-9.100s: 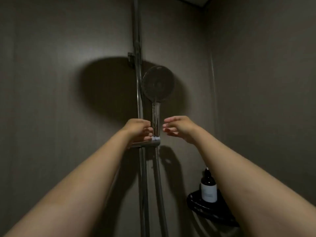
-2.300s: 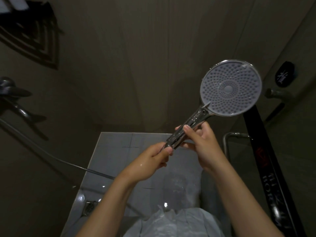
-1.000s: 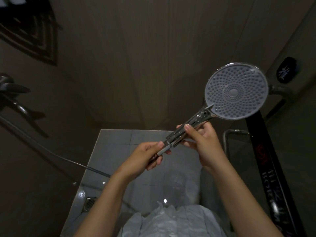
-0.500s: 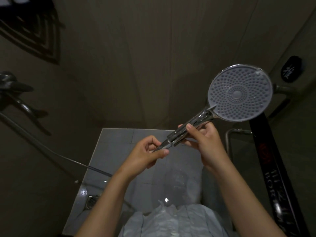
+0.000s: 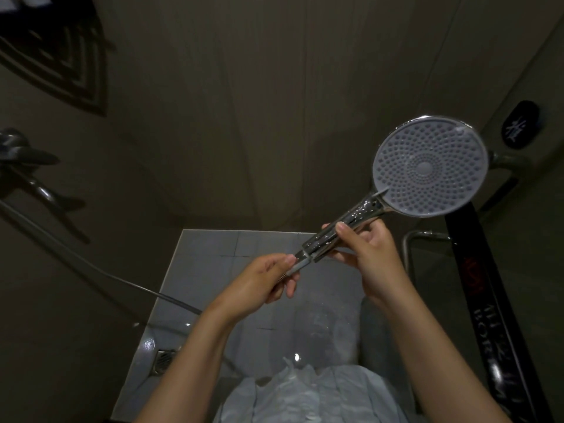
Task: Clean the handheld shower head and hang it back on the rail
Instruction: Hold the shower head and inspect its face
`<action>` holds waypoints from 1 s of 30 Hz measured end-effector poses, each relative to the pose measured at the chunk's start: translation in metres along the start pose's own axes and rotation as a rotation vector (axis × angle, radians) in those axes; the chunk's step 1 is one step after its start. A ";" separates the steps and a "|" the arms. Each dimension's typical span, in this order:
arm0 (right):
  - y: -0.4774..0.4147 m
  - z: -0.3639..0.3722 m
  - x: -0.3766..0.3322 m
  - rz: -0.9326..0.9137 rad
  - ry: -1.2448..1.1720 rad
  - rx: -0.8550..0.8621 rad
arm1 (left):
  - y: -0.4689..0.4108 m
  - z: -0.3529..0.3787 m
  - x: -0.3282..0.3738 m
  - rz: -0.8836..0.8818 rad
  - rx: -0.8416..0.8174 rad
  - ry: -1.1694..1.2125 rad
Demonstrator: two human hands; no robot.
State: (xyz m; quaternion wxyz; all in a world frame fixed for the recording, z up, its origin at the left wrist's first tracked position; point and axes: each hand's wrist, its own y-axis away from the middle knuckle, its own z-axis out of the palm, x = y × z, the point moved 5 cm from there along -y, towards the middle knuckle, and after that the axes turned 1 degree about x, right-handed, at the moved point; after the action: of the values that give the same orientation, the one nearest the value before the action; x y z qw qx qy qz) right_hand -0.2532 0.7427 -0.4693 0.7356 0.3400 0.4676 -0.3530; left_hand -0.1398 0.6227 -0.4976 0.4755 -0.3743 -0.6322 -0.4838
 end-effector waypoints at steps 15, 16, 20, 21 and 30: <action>0.000 0.003 0.003 0.011 0.019 -0.013 | 0.002 -0.007 -0.005 -0.044 0.085 0.127; 0.000 0.003 0.003 0.011 0.027 -0.013 | 0.002 -0.007 -0.005 -0.038 0.079 0.139; 0.001 0.003 0.003 0.002 0.043 -0.017 | 0.005 -0.006 -0.004 -0.009 0.025 0.152; 0.002 0.003 0.003 0.001 0.041 -0.017 | 0.005 -0.006 -0.003 -0.001 0.012 0.151; 0.004 0.004 -0.001 0.002 0.040 -0.015 | 0.009 0.001 -0.002 -0.014 -0.051 0.036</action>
State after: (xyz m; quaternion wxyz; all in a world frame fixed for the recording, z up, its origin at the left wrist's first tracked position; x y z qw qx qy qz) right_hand -0.2481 0.7417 -0.4659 0.7290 0.3418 0.4846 -0.3418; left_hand -0.1307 0.6259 -0.4971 0.4737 -0.3731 -0.6135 -0.5098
